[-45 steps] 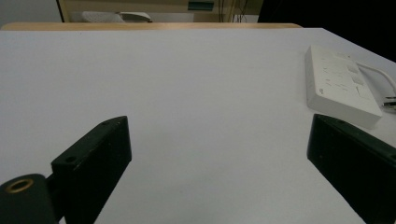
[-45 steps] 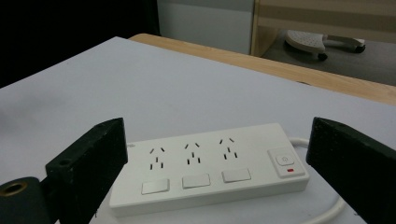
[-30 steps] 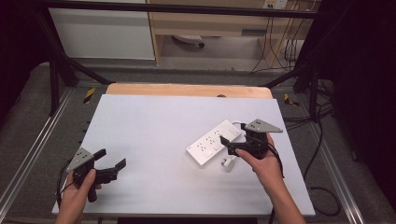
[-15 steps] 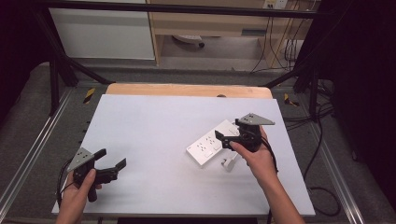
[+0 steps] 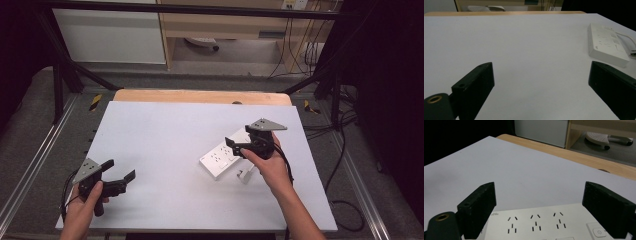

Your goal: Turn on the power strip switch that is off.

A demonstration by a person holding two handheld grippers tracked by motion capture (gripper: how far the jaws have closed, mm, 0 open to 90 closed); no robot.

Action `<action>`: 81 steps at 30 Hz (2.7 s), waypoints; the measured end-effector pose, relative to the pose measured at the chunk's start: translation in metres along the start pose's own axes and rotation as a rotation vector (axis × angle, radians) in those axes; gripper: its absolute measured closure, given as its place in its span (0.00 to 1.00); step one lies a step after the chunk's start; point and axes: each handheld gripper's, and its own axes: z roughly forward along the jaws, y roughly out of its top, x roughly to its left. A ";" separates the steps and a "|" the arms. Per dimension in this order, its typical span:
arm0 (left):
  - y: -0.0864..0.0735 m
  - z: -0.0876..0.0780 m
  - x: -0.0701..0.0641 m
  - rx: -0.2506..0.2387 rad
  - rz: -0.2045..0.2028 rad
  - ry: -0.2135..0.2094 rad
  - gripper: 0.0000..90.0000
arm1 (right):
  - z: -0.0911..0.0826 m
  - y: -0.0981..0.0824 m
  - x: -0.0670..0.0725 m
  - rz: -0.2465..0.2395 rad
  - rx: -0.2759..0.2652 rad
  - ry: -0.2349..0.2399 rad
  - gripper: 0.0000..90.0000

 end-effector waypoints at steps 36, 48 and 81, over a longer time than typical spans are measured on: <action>0.001 -0.001 0.000 -0.004 0.000 0.006 0.06 | 0.025 0.007 0.020 -0.001 0.039 0.042 0.11; 0.001 -0.001 0.000 -0.004 0.001 0.005 0.07 | 0.034 0.005 0.028 -0.019 0.055 0.071 0.24; 0.002 -0.002 0.000 -0.006 0.008 0.006 0.07 | 0.037 -0.024 0.038 -0.043 0.022 0.100 0.89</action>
